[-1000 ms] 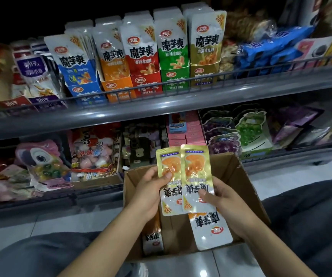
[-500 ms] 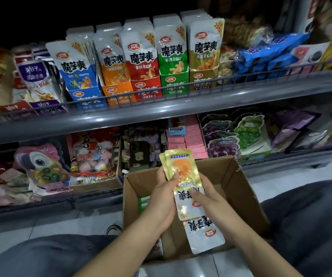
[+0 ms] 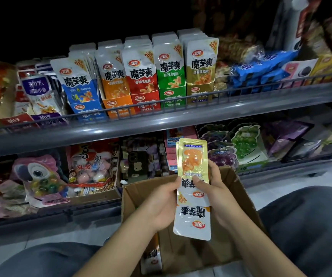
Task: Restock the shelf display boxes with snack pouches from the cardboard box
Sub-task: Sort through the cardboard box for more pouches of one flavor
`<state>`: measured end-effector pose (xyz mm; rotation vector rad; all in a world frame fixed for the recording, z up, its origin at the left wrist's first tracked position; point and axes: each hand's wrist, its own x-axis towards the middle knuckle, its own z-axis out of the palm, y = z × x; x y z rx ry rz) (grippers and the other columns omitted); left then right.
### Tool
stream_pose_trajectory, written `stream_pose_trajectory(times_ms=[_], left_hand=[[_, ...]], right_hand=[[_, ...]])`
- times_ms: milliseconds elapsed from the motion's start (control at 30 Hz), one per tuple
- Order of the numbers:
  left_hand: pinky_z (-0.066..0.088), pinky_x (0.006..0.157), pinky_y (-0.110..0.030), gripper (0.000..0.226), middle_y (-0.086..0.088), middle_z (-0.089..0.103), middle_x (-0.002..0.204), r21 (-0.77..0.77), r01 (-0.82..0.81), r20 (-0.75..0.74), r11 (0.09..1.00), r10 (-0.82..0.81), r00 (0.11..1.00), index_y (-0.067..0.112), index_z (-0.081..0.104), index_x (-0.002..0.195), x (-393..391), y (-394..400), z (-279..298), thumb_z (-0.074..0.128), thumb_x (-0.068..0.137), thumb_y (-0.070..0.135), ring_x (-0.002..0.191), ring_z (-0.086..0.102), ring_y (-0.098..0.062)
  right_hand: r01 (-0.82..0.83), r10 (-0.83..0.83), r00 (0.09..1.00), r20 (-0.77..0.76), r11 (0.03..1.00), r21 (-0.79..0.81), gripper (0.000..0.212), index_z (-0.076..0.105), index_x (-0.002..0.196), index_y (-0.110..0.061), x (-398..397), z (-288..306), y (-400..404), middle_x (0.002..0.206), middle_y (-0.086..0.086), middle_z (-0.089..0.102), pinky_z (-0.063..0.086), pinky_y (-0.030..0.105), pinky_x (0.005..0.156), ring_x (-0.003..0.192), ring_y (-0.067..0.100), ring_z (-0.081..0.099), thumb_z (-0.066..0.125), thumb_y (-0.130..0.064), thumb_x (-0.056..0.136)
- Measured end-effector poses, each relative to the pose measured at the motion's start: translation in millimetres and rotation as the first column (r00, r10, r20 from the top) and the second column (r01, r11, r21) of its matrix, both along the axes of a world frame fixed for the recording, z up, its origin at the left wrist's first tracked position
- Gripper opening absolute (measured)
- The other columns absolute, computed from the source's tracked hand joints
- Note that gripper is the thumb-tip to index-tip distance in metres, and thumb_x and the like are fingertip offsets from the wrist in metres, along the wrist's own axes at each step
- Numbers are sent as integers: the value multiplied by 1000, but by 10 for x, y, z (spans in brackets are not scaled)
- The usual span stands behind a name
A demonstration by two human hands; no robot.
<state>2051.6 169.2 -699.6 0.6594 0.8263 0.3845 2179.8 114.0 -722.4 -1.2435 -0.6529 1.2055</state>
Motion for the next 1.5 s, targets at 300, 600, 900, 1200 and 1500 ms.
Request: stream_pose_trajectory(times_ms=[300,600,900,1200,1500], left_hand=[[55,73,-42,27,-14,71,99,225,-150,-10,963,156,988,10,59,112,-4,316,248,60,86,7,84,68,-27],[56,60,-37,19,-11,72,90,287,-220,-14,932,234,972,11,61,110,94,599,572,54,94,19,74,70,-26],[58,61,-31,18,-7,74,74,514,-156,-123,844,252,960,10,64,92,263,702,846,72,78,1,64,71,-21],[54,55,-34,19,-7,72,73,265,-552,197,791,516,834,9,64,102,622,800,924,65,84,4,55,68,-21],[54,77,-45,11,-13,72,86,729,-351,5,588,508,861,9,64,89,858,1007,882,71,84,15,80,68,-33]], right_hand=[[178,-186,969,165,982,60,44,47,109,-37,290,322,207,97,1,68,56,46,77,88,23,69,62,-2,87],[-305,320,898,303,947,-97,49,59,119,-31,851,875,320,100,7,72,54,45,74,84,33,70,62,3,84],[-433,475,544,692,865,-254,49,65,116,-36,1116,1478,764,109,-16,65,50,23,68,83,9,65,78,-13,74],[-63,74,995,-73,987,145,28,61,106,-14,733,1326,837,100,3,72,52,24,72,88,17,68,68,-16,79],[180,-301,783,544,947,264,12,63,75,-20,1128,1706,1062,75,-5,69,49,24,59,63,5,63,72,-16,81]])
